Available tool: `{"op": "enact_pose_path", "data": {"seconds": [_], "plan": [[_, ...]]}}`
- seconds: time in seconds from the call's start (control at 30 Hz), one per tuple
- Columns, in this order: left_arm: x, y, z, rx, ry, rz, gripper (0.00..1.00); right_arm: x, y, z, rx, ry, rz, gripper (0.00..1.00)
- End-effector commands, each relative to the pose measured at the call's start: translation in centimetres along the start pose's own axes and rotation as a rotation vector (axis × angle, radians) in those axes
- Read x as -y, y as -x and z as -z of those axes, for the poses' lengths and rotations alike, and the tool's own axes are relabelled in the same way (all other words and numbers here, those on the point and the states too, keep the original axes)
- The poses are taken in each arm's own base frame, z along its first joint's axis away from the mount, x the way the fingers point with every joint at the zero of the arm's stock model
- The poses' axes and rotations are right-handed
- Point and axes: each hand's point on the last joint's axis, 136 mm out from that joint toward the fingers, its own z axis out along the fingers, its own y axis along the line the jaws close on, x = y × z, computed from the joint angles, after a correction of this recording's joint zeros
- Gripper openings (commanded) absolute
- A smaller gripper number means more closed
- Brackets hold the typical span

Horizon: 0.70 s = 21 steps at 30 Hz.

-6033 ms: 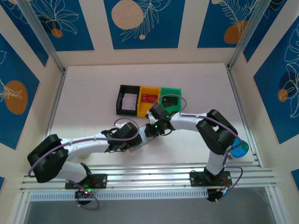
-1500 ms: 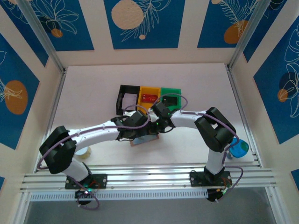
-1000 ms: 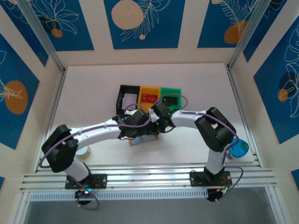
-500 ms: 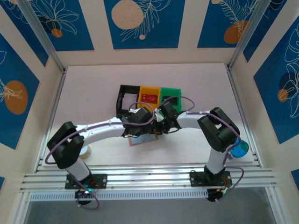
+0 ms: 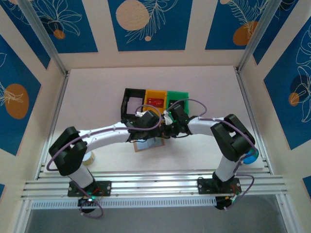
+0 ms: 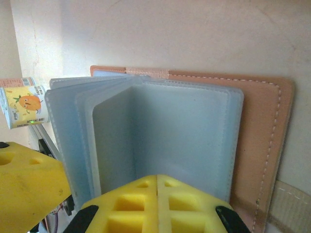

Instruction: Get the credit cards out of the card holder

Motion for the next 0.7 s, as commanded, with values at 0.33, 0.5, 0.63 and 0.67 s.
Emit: {"op": "enact_pose_path", "data": {"seconds": [0.33, 0.5, 0.63, 0.67], "plan": [[-1.0, 1.7, 4.5, 0.101, 0.0, -0.039, 0.43, -2.3, 0.2, 1.1, 0.022, 0.074, 0.048, 0.09], [-1.8, 1.3, 4.6, 0.098, 0.006, -0.033, 0.43, -2.1, 0.3, 1.2, 0.026, 0.073, 0.043, 0.11], [-2.3, 0.8, 4.1, 0.085, 0.006, -0.022, 0.43, -2.2, 0.3, 1.3, 0.027, 0.075, 0.045, 0.13], [-2.4, 0.7, 4.0, 0.083, 0.006, -0.021, 0.43, -2.1, 0.3, 1.3, 0.027, 0.074, 0.043, 0.14]]}}
